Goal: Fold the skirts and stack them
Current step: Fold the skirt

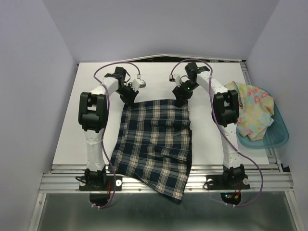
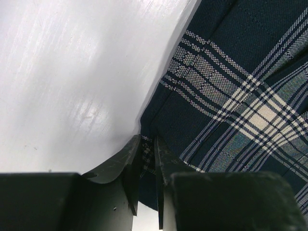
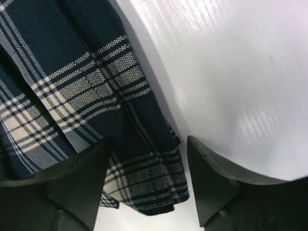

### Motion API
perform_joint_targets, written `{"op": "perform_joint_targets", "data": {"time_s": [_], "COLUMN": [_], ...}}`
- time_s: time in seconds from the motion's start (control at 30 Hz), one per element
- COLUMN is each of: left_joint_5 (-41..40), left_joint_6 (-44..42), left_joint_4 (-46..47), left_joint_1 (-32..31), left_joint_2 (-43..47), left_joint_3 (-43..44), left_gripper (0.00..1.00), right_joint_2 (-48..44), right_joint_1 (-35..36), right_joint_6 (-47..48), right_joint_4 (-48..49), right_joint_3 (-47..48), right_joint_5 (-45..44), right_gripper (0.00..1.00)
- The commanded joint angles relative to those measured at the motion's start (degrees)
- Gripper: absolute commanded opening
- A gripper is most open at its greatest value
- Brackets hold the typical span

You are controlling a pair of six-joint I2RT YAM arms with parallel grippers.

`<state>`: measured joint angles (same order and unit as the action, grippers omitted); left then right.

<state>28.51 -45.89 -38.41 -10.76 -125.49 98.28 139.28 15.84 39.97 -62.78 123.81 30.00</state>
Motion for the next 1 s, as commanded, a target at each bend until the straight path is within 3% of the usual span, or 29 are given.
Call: {"op": "perform_joint_targets", "data": {"time_s": [0.0,0.1,0.13,0.17,0.2,0.27,0.53,0.73,0.97], "left_joint_5": [-0.1,0.1,0.2,0.4,0.8,1.2,1.8,-0.8,-4.0], "left_joint_6": [-0.3,-0.2,-0.1,-0.1,-0.1,1.1,8.5,13.5,11.5], "left_joint_4": [-0.2,-0.4,-0.5,-0.7,-0.7,-0.4,5.0,14.3,23.8], "left_joint_1": [0.1,0.1,0.1,0.1,0.2,0.3,2.2,2.6,2.6], "left_joint_2": [0.2,0.2,0.2,0.3,0.3,0.8,2.0,5.9,12.0], "left_joint_3": [-1.9,-1.4,-1.3,-1.1,-1.0,-0.5,9.2,12.0,9.6], "left_gripper": [0.15,0.11,0.09,0.07,0.04,0.0,0.0,0.0,0.0], "right_joint_2": [0.3,1.1,1.3,1.9,2.0,2.0,-3.0,-4.8,-11.6], "right_joint_1": [0.4,0.4,0.4,0.4,0.4,0.4,-3.0,-3.5,-4.1], "right_joint_6": [0.9,1.3,1.3,1.3,0.6,-0.7,-7.2,-8.2,-10.4], "right_joint_4": [-1.9,-2.8,-3.2,-3.7,-3.4,-0.8,19.1,30.8,35.9], "right_joint_3": [-4.5,-3.0,-2.2,-0.3,0.6,2.7,8.0,12.0,13.4], "right_joint_5": [0.7,1.2,1.6,1.6,1.0,-1.7,-16.9,-24.8,-23.9], "right_gripper": [0.64,0.44,0.33,0.04,0.01,0.01,0.01,0.01,0.01]}}
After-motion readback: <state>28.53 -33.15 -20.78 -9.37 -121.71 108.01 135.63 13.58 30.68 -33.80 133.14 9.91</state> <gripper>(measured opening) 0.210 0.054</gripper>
